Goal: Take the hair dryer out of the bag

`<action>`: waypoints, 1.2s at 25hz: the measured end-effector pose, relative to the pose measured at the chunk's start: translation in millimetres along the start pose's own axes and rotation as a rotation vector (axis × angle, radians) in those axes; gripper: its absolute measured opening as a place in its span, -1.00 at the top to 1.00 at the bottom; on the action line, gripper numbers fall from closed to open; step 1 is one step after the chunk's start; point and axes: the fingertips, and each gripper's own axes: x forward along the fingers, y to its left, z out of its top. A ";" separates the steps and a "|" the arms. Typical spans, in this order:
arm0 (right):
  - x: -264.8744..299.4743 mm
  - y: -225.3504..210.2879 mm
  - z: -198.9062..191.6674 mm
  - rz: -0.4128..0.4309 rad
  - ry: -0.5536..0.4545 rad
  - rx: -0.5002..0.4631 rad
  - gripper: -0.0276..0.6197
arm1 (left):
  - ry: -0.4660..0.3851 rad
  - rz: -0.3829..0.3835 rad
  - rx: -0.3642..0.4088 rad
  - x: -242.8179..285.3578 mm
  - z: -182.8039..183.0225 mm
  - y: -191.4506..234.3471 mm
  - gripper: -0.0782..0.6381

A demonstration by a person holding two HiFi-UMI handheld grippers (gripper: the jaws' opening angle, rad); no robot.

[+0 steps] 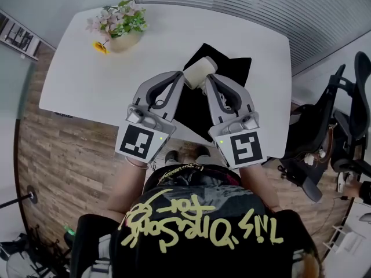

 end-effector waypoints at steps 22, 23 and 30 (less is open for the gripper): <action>-0.5 0.9 0.7 0.004 0.005 -0.015 0.91 | -0.003 -0.028 0.013 2.4 5.1 -3.7 0.80; -0.5 1.7 0.3 0.006 0.008 -0.014 0.91 | -0.005 -0.028 0.013 2.0 5.7 -3.4 0.80; -2.0 3.9 -2.5 0.008 0.013 -0.014 0.91 | 0.002 -0.031 0.010 1.4 3.0 -4.9 0.80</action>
